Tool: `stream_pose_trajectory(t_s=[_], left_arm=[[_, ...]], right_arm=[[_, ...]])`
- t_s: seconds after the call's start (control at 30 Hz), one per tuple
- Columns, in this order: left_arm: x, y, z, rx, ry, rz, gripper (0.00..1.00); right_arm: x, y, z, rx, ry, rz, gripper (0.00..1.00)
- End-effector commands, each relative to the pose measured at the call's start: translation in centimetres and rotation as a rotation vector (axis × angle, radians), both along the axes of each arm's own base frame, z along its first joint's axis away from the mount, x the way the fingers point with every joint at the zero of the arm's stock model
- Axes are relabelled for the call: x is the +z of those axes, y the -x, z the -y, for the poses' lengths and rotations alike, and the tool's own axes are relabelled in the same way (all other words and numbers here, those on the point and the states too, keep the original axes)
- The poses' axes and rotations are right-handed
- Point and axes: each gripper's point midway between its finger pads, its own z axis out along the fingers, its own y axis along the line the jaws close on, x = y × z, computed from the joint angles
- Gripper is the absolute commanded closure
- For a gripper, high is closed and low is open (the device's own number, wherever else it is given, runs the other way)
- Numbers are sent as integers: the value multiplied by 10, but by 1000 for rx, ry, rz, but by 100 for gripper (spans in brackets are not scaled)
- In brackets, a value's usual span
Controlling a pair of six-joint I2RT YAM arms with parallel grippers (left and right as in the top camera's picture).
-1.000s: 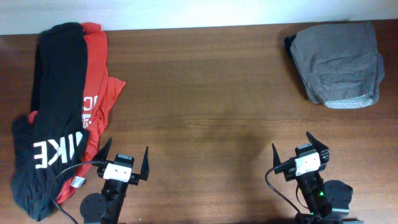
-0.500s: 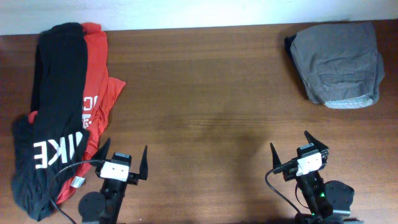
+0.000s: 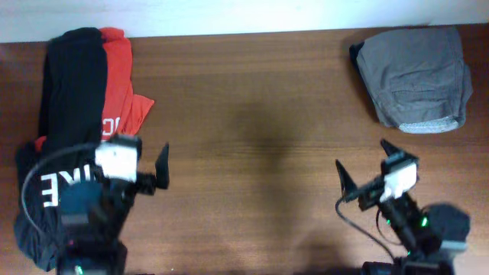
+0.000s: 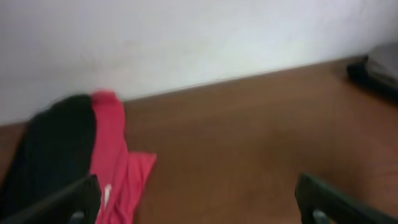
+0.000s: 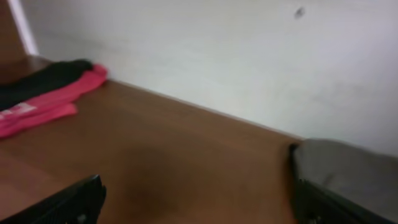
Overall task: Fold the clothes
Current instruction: 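Move the left gripper over the black shirt on the clothes pile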
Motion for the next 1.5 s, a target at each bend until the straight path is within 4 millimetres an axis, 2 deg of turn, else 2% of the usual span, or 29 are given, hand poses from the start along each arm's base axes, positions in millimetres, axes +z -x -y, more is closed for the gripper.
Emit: stream_pose_trajectory(t_s=[0.0, 0.1, 0.2, 0.37, 0.47, 0.57, 0.63, 0.67, 0.77, 0.9, 0.93, 0.97, 1.23, 1.47], left_arm=[[4, -30, 0, -5, 17, -131, 1], [-8, -56, 7, -50, 38, -308, 1], [-28, -80, 17, -102, 80, -475, 1], [-71, -110, 17, -102, 92, -599, 1], [-94, -125, 4, -62, 53, -623, 1], [-105, -132, -25, 37, 19, -632, 1], [-107, -130, -58, 157, 31, -647, 1], [-111, -124, -85, 273, 57, -672, 1], [-119, -103, -133, 475, 105, -730, 4], [-128, -72, -175, 594, 156, -805, 11], [-131, -68, -181, 613, 165, -817, 18], [-134, -65, -187, 627, 173, -825, 20], [-170, -56, -206, 698, 167, -925, 23], [-199, -65, -211, 697, 168, -962, 25]], right_arm=[[24, -17, -13, 103, -51, -85, 1], [32, -43, -19, 163, -93, -215, 1], [33, -69, -24, 226, -148, -349, 1], [19, -103, -35, 349, -234, -466, 1], [2, -113, -44, 431, -297, -526, 1], [-16, -121, -47, 478, -344, -577, 1], [-34, -129, -47, 474, -367, -628, 1], [-42, -132, -46, 472, -377, -652, 2], [-54, -135, -47, 471, -389, -686, 7], [-62, -137, -53, 456, -361, -703, 9], [-64, -138, -54, 448, -348, -708, 9], [-66, -138, -56, 442, -335, -711, 10], [-81, -139, -75, 404, -234, -737, 13], [-84, -138, -82, 399, -207, -744, 16]])
